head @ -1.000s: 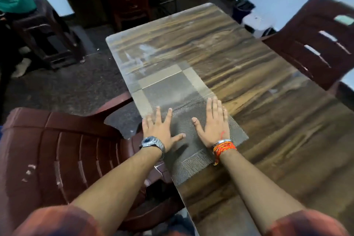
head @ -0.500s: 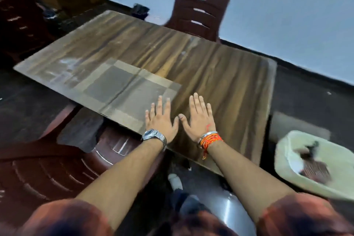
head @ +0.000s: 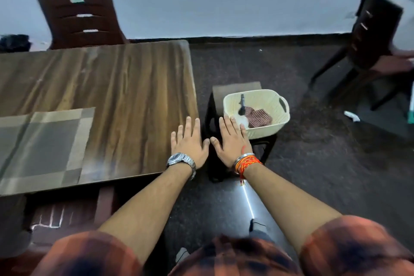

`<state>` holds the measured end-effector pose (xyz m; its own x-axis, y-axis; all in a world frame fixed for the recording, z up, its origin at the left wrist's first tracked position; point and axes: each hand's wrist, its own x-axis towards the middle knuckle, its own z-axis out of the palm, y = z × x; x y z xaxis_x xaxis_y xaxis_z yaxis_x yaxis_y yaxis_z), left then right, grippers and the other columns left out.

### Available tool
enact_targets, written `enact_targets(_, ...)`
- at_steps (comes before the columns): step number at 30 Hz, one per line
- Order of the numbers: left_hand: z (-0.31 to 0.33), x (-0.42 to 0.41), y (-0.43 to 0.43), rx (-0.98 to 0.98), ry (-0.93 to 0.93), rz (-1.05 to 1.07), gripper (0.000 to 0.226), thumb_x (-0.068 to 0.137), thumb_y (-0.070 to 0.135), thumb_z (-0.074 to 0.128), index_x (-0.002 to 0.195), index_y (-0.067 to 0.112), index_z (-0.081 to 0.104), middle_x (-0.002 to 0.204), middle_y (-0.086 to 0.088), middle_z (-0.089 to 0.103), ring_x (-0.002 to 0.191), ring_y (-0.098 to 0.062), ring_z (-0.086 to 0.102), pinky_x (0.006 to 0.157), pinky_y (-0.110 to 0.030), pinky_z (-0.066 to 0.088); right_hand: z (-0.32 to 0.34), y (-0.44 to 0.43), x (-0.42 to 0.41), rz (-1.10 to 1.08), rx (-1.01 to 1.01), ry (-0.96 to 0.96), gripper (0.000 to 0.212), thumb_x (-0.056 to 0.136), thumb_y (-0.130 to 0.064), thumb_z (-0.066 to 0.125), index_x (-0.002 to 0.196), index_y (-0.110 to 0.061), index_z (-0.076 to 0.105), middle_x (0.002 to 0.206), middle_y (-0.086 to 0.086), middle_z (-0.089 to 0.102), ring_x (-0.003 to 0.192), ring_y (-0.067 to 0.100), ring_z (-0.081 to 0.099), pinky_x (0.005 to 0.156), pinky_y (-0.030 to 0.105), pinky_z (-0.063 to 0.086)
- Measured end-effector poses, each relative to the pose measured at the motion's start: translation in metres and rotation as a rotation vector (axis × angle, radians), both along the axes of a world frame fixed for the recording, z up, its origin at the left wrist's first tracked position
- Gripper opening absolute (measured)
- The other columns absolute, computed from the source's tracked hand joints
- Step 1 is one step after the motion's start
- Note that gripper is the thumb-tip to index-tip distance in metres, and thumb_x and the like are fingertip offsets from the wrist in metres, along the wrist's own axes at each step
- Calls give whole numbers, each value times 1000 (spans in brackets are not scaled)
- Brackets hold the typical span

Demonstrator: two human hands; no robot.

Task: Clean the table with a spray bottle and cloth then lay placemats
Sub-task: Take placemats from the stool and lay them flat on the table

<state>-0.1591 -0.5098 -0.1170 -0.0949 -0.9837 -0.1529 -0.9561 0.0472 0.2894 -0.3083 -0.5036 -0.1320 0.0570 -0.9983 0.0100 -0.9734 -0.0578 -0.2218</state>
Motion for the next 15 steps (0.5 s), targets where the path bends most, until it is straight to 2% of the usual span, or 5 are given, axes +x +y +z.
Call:
enact_targets(4, -2, -75, -13, 9, -20, -51, 73, 98, 49, 37, 159, 27, 4, 167, -2, -2, 151, -29, 12, 122, -48, 6, -3, -5, -71, -52, 5, -28, 78, 86, -56, 9, 152, -15, 10, 160, 3, 5, 147, 19, 3, 118, 41, 0)
enact_targets(9, -15, -171, -34, 43, -67, -54, 73, 98, 47, 38, 159, 23, 5, 167, -4, 0, 151, -31, 14, 121, -49, 7, -14, -21, -177, -56, 2, -50, 69, 95, -44, 35, 152, -16, 9, 160, 1, 6, 147, 16, 3, 119, 39, 1)
enact_targets(15, -23, -257, -60, 92, -55, 37, 73, 99, 49, 36, 159, 22, 5, 167, -4, 1, 151, -28, 14, 120, -48, 9, -27, -50, -270, -32, 71, -73, 68, 95, -43, 34, 152, -15, 9, 160, 0, 7, 146, 16, 5, 118, 40, 2)
